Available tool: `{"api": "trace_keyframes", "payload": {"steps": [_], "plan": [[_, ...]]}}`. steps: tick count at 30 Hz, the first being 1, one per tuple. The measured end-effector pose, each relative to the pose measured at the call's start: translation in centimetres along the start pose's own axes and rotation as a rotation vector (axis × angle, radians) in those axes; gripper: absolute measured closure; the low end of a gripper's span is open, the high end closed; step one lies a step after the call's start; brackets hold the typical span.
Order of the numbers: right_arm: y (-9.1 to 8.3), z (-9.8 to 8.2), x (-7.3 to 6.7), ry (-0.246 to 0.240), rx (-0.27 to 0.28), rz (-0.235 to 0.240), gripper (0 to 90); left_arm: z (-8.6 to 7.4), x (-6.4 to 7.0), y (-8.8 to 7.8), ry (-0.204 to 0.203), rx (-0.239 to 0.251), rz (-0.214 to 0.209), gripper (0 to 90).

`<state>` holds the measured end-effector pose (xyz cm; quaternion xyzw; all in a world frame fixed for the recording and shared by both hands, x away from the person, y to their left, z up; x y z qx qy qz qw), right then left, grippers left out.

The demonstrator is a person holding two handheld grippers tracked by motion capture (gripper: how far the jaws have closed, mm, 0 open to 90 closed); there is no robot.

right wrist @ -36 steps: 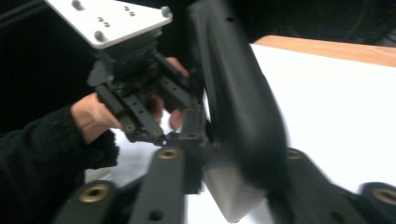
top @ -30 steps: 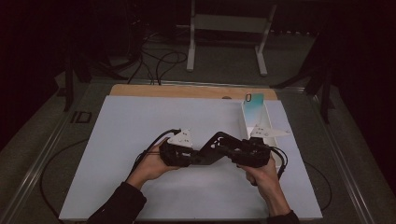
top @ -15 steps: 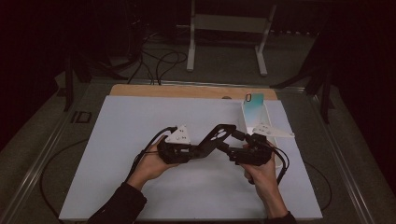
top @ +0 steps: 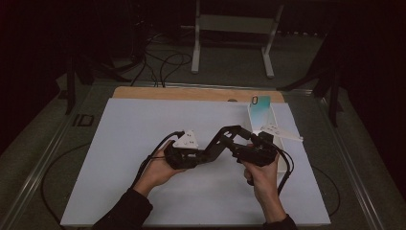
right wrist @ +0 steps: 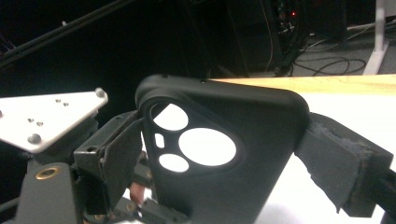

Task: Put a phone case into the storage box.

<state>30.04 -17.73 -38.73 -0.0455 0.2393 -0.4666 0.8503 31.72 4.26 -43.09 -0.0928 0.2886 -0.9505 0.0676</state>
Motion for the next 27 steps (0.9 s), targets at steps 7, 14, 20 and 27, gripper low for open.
{"api": "trace_keyframes", "payload": {"steps": [7,14,20,27], "plan": [[0.39,-0.03,-0.44,0.006,0.028,-0.023,11.9,0.16,0.56,0.66,-0.005,0.001,-0.021,80.3],[0.54,-0.04,-0.52,0.014,0.052,-0.017,11.4,0.33,0.67,0.83,-0.019,0.029,-0.054,80.4],[0.51,-0.12,-0.82,-0.008,0.060,-0.021,12.2,0.34,0.70,0.89,-0.019,0.027,-0.053,80.3],[0.37,0.04,-1.13,-0.047,0.051,-0.031,13.7,0.30,0.73,0.93,-0.013,0.023,-0.050,77.5]]}}
Point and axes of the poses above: each handheld gripper's, and its own axes: y roughly forward along the jaws, z roughly out of its top, x roughly to its right, the point moved 2 cm from there along y, roughly forward along the jaws, and after that the axes turned 10 degrees about -z, right-handed, at the moved point
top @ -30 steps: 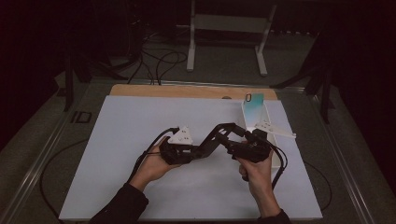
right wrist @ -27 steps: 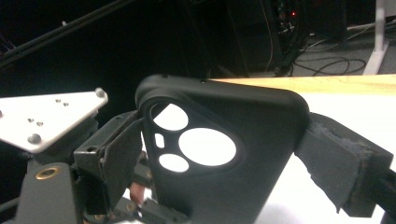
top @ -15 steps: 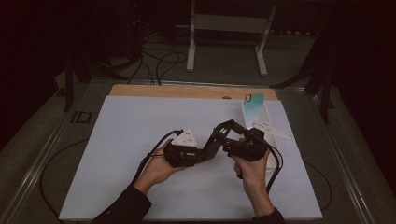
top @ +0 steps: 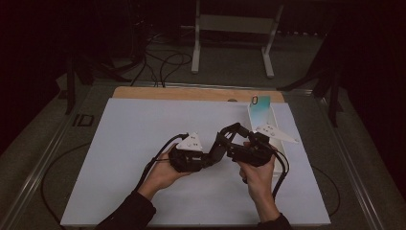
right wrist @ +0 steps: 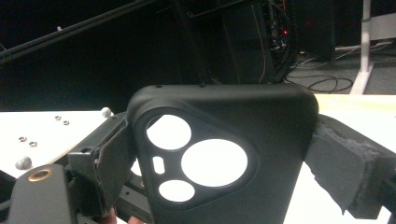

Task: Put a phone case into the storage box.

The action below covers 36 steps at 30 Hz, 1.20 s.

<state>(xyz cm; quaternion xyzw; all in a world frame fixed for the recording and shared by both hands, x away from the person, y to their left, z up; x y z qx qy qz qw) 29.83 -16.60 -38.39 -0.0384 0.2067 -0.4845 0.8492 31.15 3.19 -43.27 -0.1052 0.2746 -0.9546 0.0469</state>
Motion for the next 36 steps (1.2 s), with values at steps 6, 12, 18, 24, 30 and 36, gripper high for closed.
{"api": "trace_keyframes", "payload": {"steps": [6,12,18,24,30,36], "plan": [[0.1,0.0,0.0,0.002,0.000,-0.009,14.0,-0.1,0.0,0.1,-0.007,-0.015,0.014,58.2],[0.2,0.1,0.2,-0.003,-0.015,-0.008,14.0,-0.2,-0.4,-0.3,-0.028,0.000,0.102,40.3],[0.2,0.1,0.2,-0.010,-0.011,-0.019,14.0,-0.5,-0.7,-0.4,-0.030,-0.019,0.230,16.0],[0.5,0.3,0.2,-0.021,-0.017,-0.032,13.9,-1.0,-0.9,-0.7,-0.047,-0.029,0.341,2.8],[0.6,0.6,0.3,-0.030,-0.014,-0.044,13.9,-1.7,-1.2,-1.5,-0.069,-0.007,0.386,0.0],[0.8,0.7,0.6,-0.037,-0.011,-0.061,14.1,-2.3,-1.4,-2.5,-0.086,0.029,0.432,0.0]]}}
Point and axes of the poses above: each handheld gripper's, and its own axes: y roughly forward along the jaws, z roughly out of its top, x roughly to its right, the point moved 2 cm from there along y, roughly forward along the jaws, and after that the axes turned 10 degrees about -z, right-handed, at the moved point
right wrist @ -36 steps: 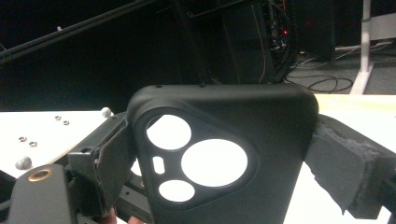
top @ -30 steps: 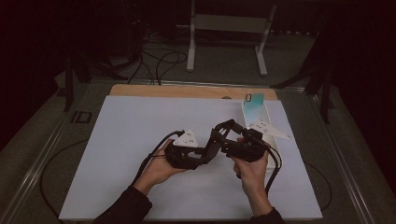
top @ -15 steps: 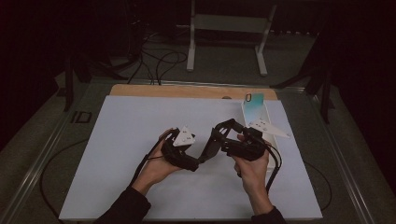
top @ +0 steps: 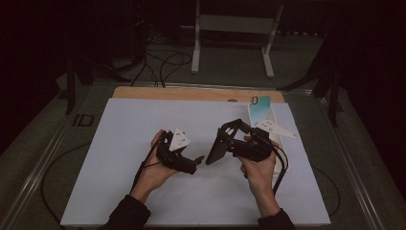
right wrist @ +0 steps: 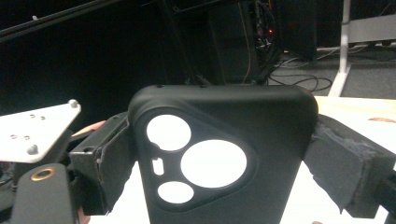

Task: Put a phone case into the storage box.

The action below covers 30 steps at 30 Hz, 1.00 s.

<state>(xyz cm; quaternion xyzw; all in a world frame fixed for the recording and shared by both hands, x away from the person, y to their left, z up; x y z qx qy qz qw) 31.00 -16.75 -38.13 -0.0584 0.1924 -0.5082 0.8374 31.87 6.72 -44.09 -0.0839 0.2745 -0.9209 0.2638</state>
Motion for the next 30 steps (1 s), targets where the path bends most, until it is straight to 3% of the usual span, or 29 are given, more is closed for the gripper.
{"api": "trace_keyframes", "payload": {"steps": [9,19,30], "plan": [[0.2,0.1,0.2,-0.009,-0.003,-0.016,14.2,-1.6,-1.0,-1.4,-0.053,0.057,0.032,0.0],[0.5,0.4,0.5,-0.019,-0.001,-0.034,14.2,-3.9,-1.5,-3.3,-0.070,0.074,0.097,0.0],[0.8,0.9,0.6,-0.024,0.000,-0.050,14.2,-6.7,-2.7,-5.7,-0.123,0.119,0.143,0.0]]}}
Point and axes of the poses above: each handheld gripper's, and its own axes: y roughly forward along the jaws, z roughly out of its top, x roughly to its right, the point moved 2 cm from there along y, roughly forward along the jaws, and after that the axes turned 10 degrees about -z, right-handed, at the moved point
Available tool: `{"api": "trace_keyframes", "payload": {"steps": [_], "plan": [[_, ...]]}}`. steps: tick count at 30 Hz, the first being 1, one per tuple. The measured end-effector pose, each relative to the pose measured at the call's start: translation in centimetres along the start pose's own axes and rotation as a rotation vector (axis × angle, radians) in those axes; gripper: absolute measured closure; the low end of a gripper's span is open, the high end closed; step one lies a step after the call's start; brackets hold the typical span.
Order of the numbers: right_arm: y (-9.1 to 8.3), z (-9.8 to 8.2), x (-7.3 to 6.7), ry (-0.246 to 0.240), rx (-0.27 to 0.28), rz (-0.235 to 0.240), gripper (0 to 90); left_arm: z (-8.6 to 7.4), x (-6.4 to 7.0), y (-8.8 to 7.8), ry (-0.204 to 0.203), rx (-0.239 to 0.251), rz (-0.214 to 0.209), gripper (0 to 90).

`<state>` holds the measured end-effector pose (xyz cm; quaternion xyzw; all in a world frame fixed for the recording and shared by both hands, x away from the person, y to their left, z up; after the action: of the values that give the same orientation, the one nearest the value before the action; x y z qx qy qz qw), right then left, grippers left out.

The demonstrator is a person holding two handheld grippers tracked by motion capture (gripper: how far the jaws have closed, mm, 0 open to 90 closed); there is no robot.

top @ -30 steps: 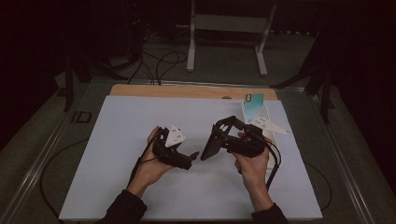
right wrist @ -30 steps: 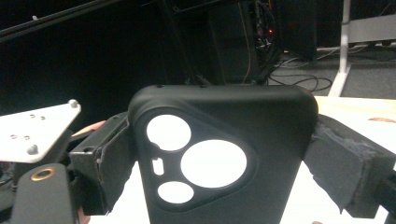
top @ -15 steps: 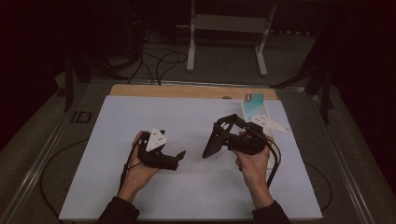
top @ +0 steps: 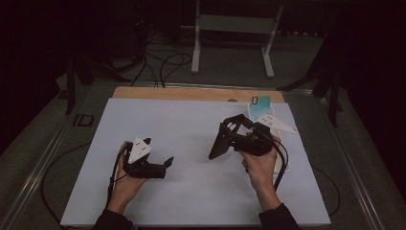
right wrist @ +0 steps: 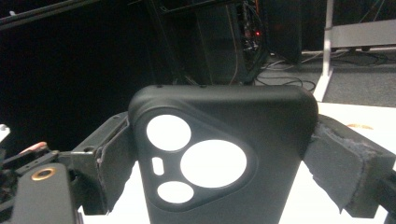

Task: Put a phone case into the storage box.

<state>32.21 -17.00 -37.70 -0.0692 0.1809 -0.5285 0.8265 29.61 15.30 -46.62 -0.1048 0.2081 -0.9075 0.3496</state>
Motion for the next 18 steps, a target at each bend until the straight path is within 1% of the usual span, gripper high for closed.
{"api": "trace_keyframes", "payload": {"steps": [6,9,11,16,18], "plan": [[0.4,0.1,0.3,0.003,-0.007,-0.011,14.2,-1.0,-0.6,-0.8,0.001,0.002,0.023,0.0],[0.6,0.3,0.7,-0.001,-0.011,-0.022,14.3,-1.5,-0.9,-1.4,-0.003,0.014,0.036,0.0],[0.7,0.3,0.9,0.010,-0.013,-0.023,14.3,-1.9,-1.1,-1.8,-0.009,0.026,0.038,0.0],[1.1,0.6,1.7,0.030,-0.018,-0.030,14.3,-2.8,-1.6,-2.5,-0.017,0.027,0.048,0.0],[1.2,0.8,1.9,0.029,-0.019,-0.038,14.3,-3.0,-1.8,-2.6,-0.020,0.027,0.049,0.0]]}}
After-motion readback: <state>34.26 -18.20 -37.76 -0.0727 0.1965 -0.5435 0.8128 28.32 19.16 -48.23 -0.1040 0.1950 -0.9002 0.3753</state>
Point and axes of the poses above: each handheld gripper's, and its own axes: y roughly forward along the jaws, z roughly out of its top, x roughly to its right, the point moved 2 cm from there along y, roughly forward along the jaws, and after that the axes turned 10 degrees about -z, right-handed, at the moved point
